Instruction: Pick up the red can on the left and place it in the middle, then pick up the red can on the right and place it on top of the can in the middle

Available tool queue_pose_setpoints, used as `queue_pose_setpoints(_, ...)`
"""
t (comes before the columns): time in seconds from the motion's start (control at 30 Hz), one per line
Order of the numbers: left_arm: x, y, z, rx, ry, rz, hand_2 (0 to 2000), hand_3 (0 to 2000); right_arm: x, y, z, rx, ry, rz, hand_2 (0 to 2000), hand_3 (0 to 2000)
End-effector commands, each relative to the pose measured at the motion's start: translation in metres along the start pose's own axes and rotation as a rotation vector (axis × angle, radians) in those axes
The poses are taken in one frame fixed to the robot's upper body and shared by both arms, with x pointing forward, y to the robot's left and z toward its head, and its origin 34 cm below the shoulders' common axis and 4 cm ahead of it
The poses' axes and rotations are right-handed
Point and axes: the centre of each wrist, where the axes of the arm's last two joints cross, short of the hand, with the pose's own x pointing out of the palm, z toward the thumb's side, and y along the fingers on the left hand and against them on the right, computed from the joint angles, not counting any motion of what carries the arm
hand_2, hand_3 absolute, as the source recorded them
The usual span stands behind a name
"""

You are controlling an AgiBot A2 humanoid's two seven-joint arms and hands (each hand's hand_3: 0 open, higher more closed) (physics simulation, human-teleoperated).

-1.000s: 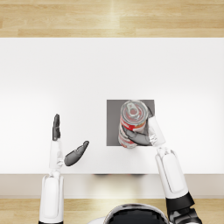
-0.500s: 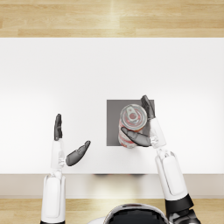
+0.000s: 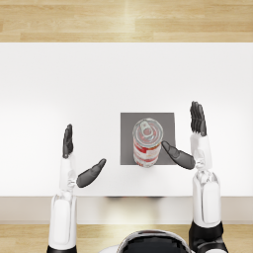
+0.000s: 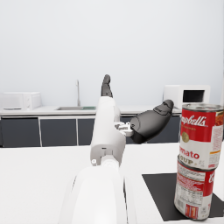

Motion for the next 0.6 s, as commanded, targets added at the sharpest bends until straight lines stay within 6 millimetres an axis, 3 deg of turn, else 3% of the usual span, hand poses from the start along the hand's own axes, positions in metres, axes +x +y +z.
queue_pose_setpoints(0.03, -0.008, 0.011, 0.018, 0.086, 0.022, 0.026, 0, 0, -0.029, 0.006, 0.018, -0.098, 0.008, -0.113, 0, 0)
queue_pose_setpoints(0.2, -0.026, 0.012, 0.014, 0.072, 0.042, 0.094, 0, 0, -0.06, 0.016, 0.01, -0.306, 0.032, -0.237, 0, 0)
queue_pose_setpoints(0.23, -0.027, 0.011, 0.013, 0.065, 0.042, 0.1, 0, 0, -0.046, 0.012, 0.01, -0.328, 0.029, -0.178, 0, 0)
queue_pose_setpoints(0.6, -0.029, 0.007, 0.007, 0.04, 0.037, 0.116, 0, 0, -0.06, 0.017, 0.007, -0.372, 0.041, -0.235, 0, 0)
